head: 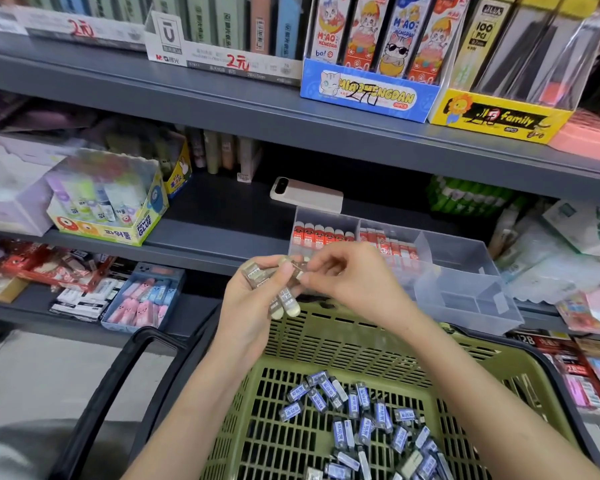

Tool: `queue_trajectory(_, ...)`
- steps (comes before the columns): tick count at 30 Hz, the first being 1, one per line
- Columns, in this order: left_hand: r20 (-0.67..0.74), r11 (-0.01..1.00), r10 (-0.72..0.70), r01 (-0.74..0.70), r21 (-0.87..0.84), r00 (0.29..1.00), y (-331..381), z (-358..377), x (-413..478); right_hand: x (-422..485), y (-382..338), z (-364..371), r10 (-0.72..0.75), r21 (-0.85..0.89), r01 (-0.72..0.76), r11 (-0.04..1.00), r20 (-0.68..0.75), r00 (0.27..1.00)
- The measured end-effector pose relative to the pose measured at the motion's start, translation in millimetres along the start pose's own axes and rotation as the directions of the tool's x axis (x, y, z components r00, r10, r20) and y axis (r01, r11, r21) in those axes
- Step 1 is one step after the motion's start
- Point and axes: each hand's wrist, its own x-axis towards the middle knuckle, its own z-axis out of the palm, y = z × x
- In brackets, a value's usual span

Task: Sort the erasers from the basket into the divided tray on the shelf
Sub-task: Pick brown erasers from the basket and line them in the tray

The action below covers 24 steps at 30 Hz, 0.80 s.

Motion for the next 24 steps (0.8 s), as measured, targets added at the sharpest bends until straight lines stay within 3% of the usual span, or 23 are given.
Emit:
queue_trajectory(5, -0.102, 0.991, -0.099, 0.088, -0.105, 0.990, -1.5, -2.1, 0.7, 16.3, 11.6, -14.0, 0.197, 0.271, -0.169, 0.948, -0.079, 0.977)
queue_trajectory(8, -0.122, 0.978, -0.106, 0.081, -0.193, 0.987, 2.2, -7.3, 4.7, 24.3, 21.8, -13.5, 0.212, -0.019, -0.217, 0.976, -0.150, 0.966)
queue_trajectory(10, -0.141, 0.969, -0.106, 0.071, -0.237, 0.984, 5.1, -8.7, 7.7, 27.6, 23.6, -7.3, 0.200, -0.249, -0.233, 0.940, -0.149, 0.968)
queue_trajectory(13, -0.159, 0.963, -0.100, 0.055, -0.264, 0.982, 6.5, -10.1, 10.4, 30.8, 25.4, 5.3, 0.195, -0.390, -0.236, 0.890, -0.143, 0.970)
queue_trajectory(24, -0.136, 0.959, -0.111, 0.071, -0.275, 0.984, 5.7, -13.4, 12.3, 47.2, 19.9, -5.5, 0.363, -0.202, -0.319, 0.926, 0.245, 0.899)
